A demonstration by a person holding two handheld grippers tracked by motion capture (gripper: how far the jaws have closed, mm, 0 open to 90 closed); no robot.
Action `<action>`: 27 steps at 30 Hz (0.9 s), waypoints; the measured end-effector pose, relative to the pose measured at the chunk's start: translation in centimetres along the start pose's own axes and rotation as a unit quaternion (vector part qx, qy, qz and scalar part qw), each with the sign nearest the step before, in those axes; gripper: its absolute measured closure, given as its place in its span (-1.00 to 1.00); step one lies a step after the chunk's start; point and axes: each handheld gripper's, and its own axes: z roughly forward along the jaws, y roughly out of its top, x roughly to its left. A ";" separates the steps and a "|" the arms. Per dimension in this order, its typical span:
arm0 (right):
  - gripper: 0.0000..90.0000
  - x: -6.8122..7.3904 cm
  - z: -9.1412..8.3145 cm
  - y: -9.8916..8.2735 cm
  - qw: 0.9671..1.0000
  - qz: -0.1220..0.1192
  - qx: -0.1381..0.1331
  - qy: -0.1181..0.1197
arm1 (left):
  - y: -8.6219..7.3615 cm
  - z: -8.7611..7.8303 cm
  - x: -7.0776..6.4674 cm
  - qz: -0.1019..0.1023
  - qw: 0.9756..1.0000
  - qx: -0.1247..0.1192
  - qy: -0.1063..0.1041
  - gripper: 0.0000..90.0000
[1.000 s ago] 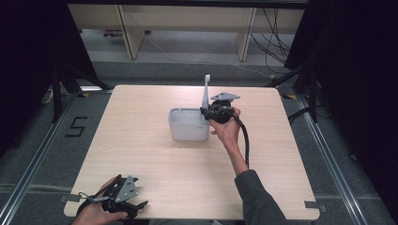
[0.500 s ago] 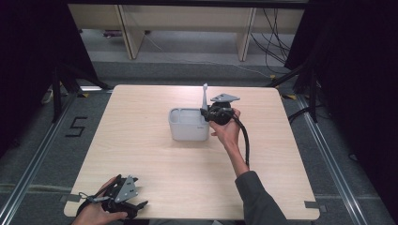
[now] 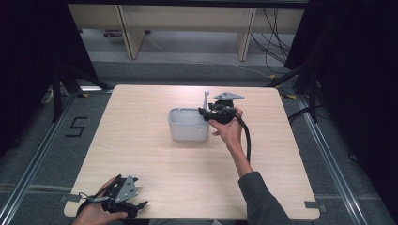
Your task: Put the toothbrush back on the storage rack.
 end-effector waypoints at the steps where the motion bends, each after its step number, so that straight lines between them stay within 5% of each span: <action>1: 0.06 -0.1 0.0 0.1 1.000 -0.006 -0.002 0.004 | 0.0 0.0 0.0 -0.002 1.000 0.004 -0.003 -0.64; 8: -0.01 0.2 -0.8 0.3 1.000 -0.007 -0.007 0.003 | 0.0 0.0 0.0 -0.004 1.000 0.002 -0.002 -0.64; 9: -0.02 0.1 -0.9 0.4 1.000 -0.016 -0.007 -0.001 | 0.1 -0.2 0.1 -0.002 1.000 0.019 -0.018 -0.64; 10: -0.03 0.0 -0.9 0.3 1.000 -0.019 -0.008 0.002 | 0.0 0.0 0.0 -0.005 1.000 0.004 -0.003 -0.64; 27: -0.09 0.2 -2.4 0.2 1.000 -0.016 -0.006 0.005 | 0.0 0.0 0.0 -0.006 1.000 0.005 -0.003 -0.64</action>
